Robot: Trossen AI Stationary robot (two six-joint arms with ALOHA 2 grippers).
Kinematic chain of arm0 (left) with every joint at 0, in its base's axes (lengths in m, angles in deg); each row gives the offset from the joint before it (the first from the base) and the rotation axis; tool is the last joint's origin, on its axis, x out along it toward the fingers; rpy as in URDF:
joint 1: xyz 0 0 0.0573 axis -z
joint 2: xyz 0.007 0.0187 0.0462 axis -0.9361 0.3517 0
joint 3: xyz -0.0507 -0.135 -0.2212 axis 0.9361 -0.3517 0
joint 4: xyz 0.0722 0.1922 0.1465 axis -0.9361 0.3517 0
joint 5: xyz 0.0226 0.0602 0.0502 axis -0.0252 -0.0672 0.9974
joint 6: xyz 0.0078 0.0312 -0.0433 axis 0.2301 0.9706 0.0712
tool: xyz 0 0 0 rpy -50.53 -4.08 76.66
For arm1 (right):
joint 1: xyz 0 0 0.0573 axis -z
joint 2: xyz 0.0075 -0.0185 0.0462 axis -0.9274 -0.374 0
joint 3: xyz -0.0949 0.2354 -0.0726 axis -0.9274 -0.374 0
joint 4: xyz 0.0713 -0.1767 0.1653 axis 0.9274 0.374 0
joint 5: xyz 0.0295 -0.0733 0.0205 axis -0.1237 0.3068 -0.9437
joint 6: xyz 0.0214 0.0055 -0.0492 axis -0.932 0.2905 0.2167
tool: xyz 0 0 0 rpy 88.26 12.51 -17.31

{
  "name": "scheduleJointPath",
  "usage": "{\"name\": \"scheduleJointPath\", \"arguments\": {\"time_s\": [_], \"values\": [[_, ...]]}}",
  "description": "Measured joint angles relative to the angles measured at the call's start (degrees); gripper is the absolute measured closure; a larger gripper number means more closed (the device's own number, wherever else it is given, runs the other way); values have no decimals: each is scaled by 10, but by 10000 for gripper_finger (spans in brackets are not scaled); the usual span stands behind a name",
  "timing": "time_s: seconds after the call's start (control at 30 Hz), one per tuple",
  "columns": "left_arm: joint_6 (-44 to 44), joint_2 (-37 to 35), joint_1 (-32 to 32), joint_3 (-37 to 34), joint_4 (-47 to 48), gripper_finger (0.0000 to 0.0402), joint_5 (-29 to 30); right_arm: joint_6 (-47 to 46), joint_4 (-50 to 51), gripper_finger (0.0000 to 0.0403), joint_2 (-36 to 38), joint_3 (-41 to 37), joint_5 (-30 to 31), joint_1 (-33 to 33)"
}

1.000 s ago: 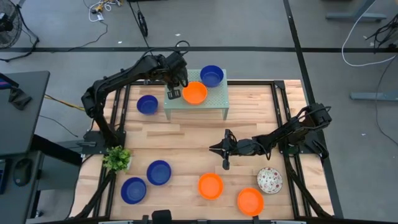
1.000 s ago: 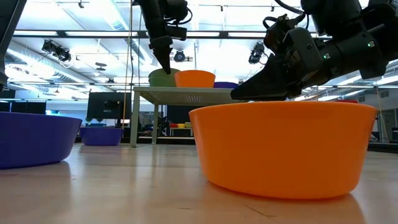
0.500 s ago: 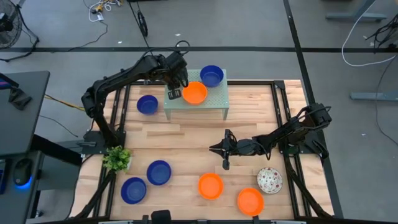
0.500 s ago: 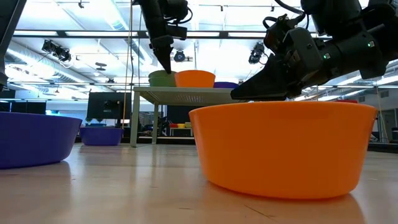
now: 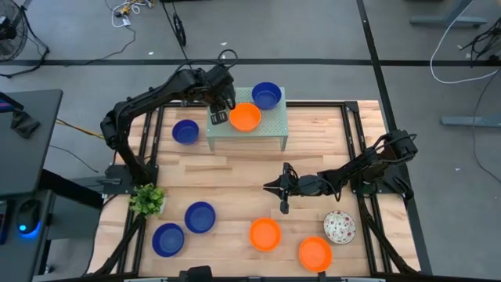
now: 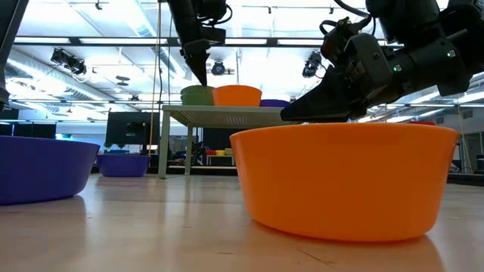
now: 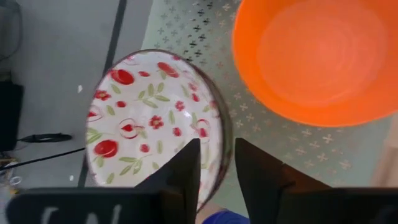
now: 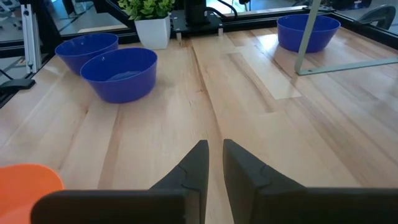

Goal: Pick & Place Mini bowls
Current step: Stack the white patterned bowl on the white patterned bowl on the shelf, then stack the blue bowl on the blue bowl on the shelf

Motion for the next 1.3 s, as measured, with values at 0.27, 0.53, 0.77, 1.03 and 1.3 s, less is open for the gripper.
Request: {"name": "scheduleJointPath", "arguments": {"time_s": [0.27, 0.53, 0.77, 1.03, 1.3], "values": [[1, 0, -5, 0, 2, 380, -36, 0, 0, 353, 0, 0, 0, 0], [11, 0, -4, 0, 1, 383, -32, -2, -4, 353, 0, 0, 0, 0], [15, 1, -1, 17, 19, 345, -29, -2, -4, 353, 0, 0, 0, 0], [-54, -4, 12, 117, 134, 274, -36, -2, -4, 353, 0, 0, 0, 0], [-137, -148, 98, -47, 70, 291, -64, -2, -17, 353, 0, 0, 0, 0]]}}
